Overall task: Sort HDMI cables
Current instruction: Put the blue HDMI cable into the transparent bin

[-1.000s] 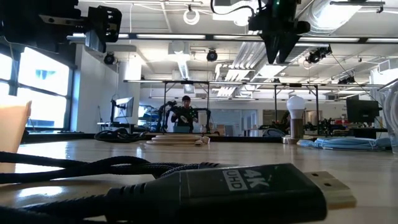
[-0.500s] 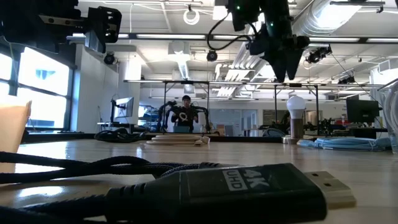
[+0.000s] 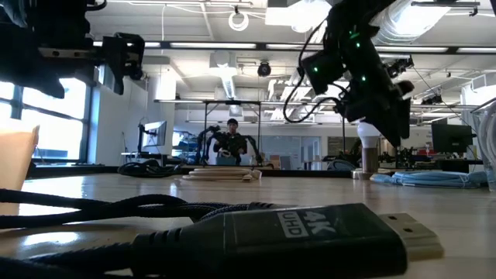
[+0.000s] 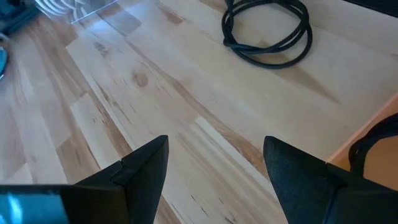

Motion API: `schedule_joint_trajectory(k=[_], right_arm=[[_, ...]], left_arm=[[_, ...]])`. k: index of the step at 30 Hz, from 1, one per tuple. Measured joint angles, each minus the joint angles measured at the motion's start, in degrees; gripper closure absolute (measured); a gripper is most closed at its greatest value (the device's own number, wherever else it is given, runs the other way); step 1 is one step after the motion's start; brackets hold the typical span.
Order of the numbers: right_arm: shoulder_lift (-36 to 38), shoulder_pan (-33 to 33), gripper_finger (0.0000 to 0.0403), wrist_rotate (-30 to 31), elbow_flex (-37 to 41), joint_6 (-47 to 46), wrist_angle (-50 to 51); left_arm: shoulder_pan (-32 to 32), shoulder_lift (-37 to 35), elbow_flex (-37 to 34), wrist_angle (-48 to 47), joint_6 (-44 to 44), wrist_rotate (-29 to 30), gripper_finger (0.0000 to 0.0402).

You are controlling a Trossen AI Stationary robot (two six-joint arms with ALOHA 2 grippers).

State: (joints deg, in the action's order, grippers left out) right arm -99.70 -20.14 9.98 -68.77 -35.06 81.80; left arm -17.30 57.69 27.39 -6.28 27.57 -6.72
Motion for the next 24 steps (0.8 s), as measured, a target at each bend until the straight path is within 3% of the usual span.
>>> schedule_joint_trajectory(k=[6,24], right_arm=[[0.0,-0.5,0.0177,-4.1,5.2,0.6,-4.9],[0.4,-0.5,0.0177,-6.7,18.6,1.8,-22.7]], left_arm=[[0.0,0.0,-0.2,0.6,0.5,0.3,0.0144],[0.0,0.0,-0.2,2.0,0.6,0.2,0.0144]])
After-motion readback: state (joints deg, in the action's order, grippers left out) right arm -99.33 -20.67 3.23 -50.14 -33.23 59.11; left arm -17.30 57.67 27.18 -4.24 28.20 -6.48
